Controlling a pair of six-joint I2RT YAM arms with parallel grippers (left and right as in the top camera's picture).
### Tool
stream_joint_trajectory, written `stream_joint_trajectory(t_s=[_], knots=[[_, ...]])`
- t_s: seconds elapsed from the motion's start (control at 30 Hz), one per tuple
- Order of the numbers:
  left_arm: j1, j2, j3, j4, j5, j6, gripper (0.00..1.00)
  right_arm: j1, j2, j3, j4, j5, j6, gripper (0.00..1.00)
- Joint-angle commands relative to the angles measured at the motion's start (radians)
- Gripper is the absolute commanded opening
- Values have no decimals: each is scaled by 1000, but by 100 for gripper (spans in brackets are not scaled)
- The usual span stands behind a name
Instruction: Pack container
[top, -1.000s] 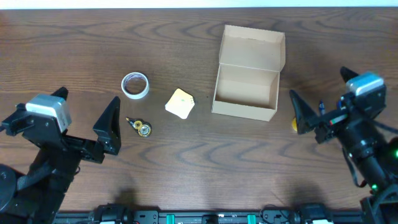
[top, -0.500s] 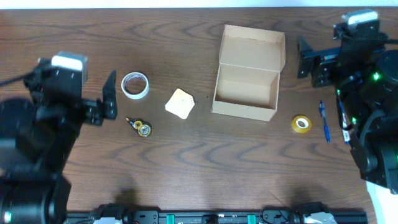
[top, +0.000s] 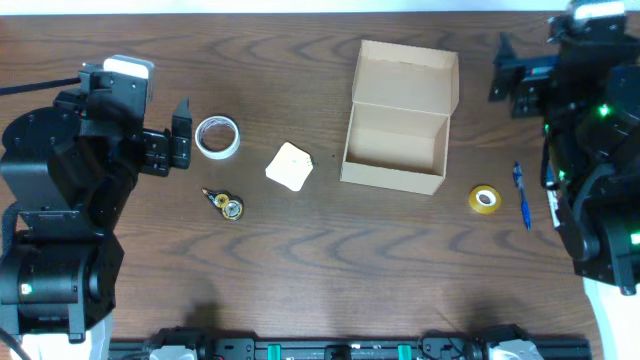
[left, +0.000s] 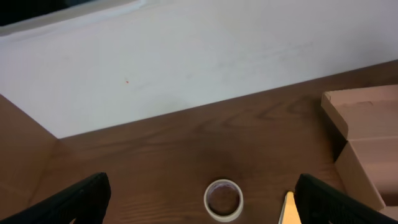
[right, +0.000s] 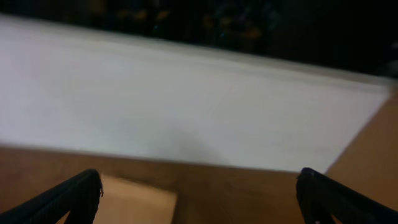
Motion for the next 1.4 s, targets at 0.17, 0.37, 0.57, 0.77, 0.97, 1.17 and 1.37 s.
stream_joint_trajectory(t_s=[0.17,0.37,0.57,0.77,0.97,1.17,1.37], knots=[[-4,43,16,36,-56,14,95,15,-2,27,0,77,-11,99],[-4,53,16,84,-52,14,95,13,-1,27,-105,10,-12,99],[-4,53,16,100,-46,11,95,14,47,27,-171,-97,-9,99],[-4,106,16,31,-105,11,95,14,113,27,-192,-98,3,99],[-26,262,17,30,-108,29,96,11,131,27,-245,-70,2,99],[-98,308,17,-4,-108,97,100,6,150,27,-246,43,-69,99],[-101,279,17,-31,-139,108,95,-26,179,22,-226,35,-106,99]])
